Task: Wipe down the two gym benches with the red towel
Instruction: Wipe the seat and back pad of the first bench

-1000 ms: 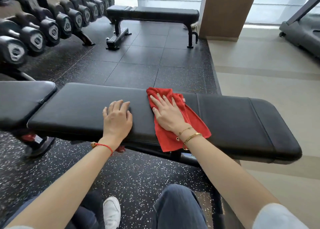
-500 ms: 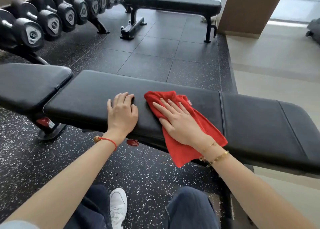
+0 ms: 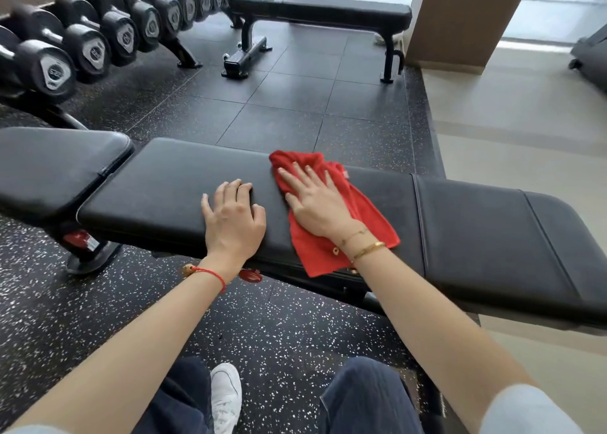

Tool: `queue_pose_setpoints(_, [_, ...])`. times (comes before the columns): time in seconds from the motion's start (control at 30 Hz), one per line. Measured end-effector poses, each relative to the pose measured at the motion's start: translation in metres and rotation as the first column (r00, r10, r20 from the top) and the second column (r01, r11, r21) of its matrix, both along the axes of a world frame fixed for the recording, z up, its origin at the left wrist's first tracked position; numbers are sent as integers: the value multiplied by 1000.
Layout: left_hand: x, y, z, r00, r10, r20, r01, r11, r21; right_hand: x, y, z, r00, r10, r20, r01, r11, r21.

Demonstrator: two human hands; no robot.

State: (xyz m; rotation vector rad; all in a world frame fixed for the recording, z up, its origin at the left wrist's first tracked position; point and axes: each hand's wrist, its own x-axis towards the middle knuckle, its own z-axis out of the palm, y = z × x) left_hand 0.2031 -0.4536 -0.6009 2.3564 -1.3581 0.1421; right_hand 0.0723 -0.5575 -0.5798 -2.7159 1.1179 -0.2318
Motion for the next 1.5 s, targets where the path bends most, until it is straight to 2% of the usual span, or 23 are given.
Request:
queue_pose_setpoints(0.13, [2,0,0,1000,0,4,0,1000,2,-33,37,-4,992,122,15,-121,992,-32])
queue_pose_setpoints(0.2, [2,1,0,1000,-8,3,8,1000,-8,-61,43,-7,992,126,15,-125,991,-51])
queue_pose_setpoints(0.37, [3,1,0,1000,-21,-2,21,999,-31,-101,2,-5,994,-106,17,106,994,-3])
queue_pose_setpoints(0.47, [2,0,0,1000,-7,-5,7,999,-50,-82,-28,-5,964,-266,8,266,964,-7])
queue_pose_setpoints(0.53, [1,0,0,1000,-2,-7,1,999,-51,-53,-38,-4,954,-298,-8,298,954,11])
queue_pose_setpoints(0.6, [1,0,1,1000,0,-5,0,999,-44,-24,-36,-1,970,-241,-19,242,970,17])
queue_pose_setpoints(0.73, [1,-1,2,1000,10,0,-10,1000,-27,4,2,0,1000,-18,-7,18,1000,-2])
queue_pose_setpoints(0.9, [3,0,1,1000,-3,9,3,1000,-22,-47,49,-3,987,159,12,-159,987,-33])
queue_pose_setpoints(0.97, [4,1,1,1000,-12,3,12,1000,-25,-80,50,-4,991,132,10,-132,990,-52])
queue_pose_setpoints(1.07, [5,2,0,1000,-25,0,25,999,-25,-114,23,-3,1000,-24,6,24,1000,-14])
queue_pose_setpoints(1.23, [4,0,-1,1000,-21,1,21,999,-39,-91,-37,2,958,-286,-10,286,958,14])
queue_pose_setpoints(1.3, [4,0,-2,1000,-20,4,20,999,-43,-63,-43,4,961,-274,-30,275,961,22])
queue_pose_setpoints(1.5, [2,-1,-2,1000,6,6,-5,998,-56,-20,-6,1,999,-46,22,46,999,10])
